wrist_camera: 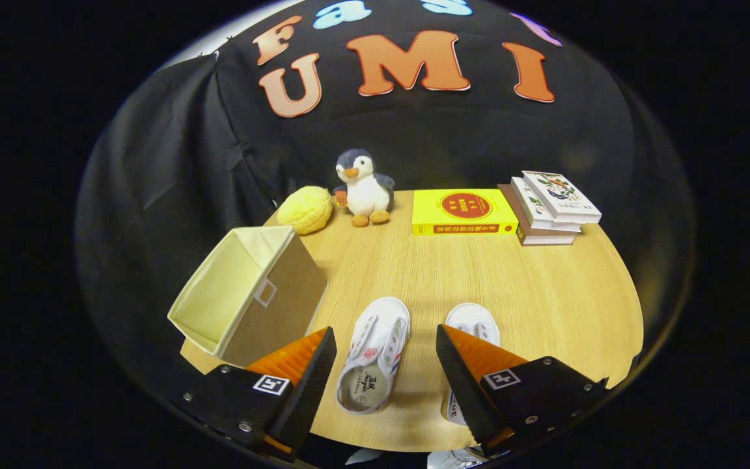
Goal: Open the storage box then place both shoes into the box .Put the left shoe in first, then the right shoe, with the right side of both shoes facing outward in a uniform manner.
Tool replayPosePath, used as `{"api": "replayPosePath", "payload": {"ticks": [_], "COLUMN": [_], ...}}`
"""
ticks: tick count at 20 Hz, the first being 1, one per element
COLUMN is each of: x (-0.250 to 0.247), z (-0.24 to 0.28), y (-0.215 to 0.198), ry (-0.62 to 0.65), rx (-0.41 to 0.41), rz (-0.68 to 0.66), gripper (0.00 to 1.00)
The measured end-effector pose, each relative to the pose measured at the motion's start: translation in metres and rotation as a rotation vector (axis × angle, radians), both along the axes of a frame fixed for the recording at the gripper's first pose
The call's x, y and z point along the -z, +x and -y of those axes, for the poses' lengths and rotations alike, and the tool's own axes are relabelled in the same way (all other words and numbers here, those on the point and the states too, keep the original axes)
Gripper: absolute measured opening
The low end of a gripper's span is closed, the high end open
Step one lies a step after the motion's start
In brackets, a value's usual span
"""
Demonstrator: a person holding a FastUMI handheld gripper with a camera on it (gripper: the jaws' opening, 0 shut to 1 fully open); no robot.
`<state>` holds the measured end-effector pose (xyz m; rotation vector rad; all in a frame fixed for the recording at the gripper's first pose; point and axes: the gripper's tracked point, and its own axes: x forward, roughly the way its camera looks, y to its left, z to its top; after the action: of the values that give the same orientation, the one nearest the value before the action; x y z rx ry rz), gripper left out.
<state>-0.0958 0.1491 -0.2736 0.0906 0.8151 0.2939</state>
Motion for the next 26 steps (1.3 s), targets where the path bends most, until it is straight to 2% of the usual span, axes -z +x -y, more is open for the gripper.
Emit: {"api": "replayPosePath", "payload": {"ticks": [5, 11, 19, 25, 26], "x": [0.053, 0.106, 0.137, 0.148, 0.147], "z": [-0.005, 0.002, -0.008, -0.015, -0.016], "y": [-0.015, -0.021, -0.007, 0.002, 0.007], "ry": [-0.038, -0.106, -0.155, -0.136, -0.130], "rx": [-0.110, -0.154, -0.058, 0.068, 0.080], "rz": [-0.085, -0.186, -0.218, -0.178, -0.149], "gripper": [0.86, 0.72, 0.55, 0.35, 0.28]}}
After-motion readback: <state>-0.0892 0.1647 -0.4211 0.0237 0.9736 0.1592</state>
